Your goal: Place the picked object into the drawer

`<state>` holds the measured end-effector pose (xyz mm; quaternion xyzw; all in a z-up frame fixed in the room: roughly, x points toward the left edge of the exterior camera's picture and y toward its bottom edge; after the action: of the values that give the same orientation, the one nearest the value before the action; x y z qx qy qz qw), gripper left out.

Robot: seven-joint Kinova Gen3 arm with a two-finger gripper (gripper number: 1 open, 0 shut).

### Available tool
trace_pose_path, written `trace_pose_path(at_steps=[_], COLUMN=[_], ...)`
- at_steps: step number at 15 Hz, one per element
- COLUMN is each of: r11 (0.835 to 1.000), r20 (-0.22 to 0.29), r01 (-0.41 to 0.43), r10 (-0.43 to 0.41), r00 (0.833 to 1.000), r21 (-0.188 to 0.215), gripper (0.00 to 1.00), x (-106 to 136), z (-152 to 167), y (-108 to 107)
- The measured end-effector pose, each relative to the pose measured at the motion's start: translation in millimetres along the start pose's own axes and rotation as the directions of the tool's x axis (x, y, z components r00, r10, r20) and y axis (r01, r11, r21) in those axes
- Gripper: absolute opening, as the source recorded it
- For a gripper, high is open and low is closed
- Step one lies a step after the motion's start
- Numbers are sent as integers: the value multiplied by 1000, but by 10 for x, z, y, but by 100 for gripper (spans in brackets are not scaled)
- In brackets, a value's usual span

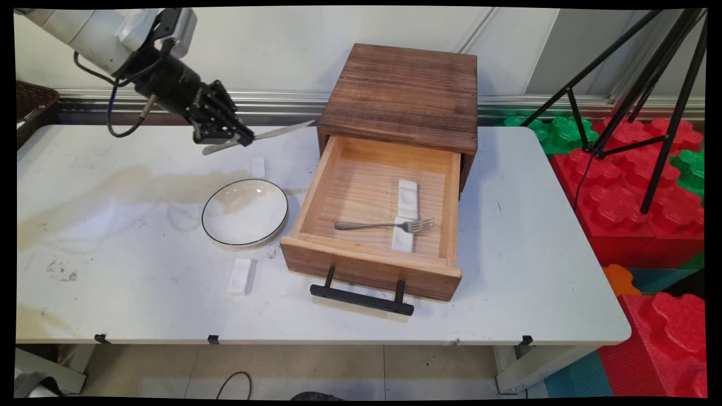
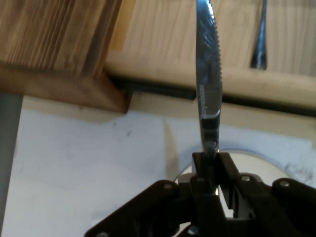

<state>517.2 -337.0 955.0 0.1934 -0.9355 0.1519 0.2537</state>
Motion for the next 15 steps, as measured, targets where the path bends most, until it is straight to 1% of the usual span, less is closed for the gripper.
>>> trace_pose_path(at_steps=[3, 7, 11, 15], r11=[999, 998, 997, 996], r20=[-32, -61, -87, -101], r01=[-33, -60, -73, -86], r10=[33, 59, 73, 86], r00=[999, 996, 994, 991], r21=[0, -1, 0, 2], gripper=[0, 0, 0, 0], x=[292, 571, 860, 1121], z=[11, 79, 237, 487], y=[140, 280, 414, 474])
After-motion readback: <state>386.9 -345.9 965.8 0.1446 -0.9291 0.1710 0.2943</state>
